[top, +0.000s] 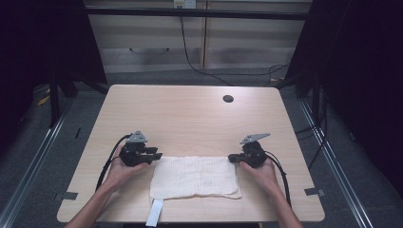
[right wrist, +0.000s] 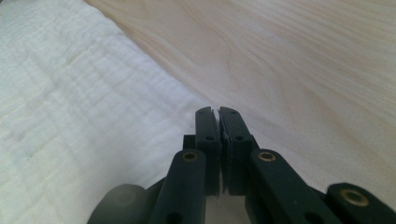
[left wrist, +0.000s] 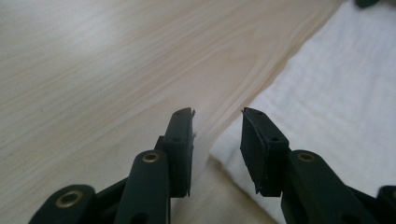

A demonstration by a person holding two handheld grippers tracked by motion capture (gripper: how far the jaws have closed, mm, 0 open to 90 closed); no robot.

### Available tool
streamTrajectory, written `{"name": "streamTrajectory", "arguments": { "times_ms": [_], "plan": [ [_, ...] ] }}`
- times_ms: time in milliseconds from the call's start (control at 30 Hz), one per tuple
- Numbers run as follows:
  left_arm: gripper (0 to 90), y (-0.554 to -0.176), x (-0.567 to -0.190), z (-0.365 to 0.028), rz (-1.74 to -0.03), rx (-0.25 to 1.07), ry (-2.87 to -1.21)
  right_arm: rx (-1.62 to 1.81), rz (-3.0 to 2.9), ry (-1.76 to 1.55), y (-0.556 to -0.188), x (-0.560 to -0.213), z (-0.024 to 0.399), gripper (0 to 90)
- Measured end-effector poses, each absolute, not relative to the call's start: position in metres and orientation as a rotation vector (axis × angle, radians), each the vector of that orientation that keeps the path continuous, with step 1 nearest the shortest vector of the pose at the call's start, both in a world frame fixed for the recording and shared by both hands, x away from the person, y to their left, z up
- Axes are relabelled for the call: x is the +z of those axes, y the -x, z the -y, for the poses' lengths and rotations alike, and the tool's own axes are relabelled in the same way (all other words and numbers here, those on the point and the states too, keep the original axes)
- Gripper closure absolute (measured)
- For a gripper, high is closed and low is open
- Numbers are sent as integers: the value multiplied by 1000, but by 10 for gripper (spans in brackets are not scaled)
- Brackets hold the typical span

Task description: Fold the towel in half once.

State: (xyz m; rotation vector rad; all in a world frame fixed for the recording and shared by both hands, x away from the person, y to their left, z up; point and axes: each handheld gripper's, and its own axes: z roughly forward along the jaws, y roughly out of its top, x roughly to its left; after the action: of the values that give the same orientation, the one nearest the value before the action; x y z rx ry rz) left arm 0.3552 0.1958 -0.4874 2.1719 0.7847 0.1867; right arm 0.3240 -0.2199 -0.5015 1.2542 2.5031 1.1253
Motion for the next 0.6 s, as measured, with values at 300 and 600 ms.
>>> {"name": "streamTrajectory", "arguments": {
  "times_ms": [300,600],
  "plan": [
    [634,-357,-490,-193,-743,165,-2208,1120,-2507,-1254,-324,-501,219,872],
    [730,-352,-498,-185,-685,166,-2277,1127,-2507,-1249,-327,-502,217,873]
  ]
}}
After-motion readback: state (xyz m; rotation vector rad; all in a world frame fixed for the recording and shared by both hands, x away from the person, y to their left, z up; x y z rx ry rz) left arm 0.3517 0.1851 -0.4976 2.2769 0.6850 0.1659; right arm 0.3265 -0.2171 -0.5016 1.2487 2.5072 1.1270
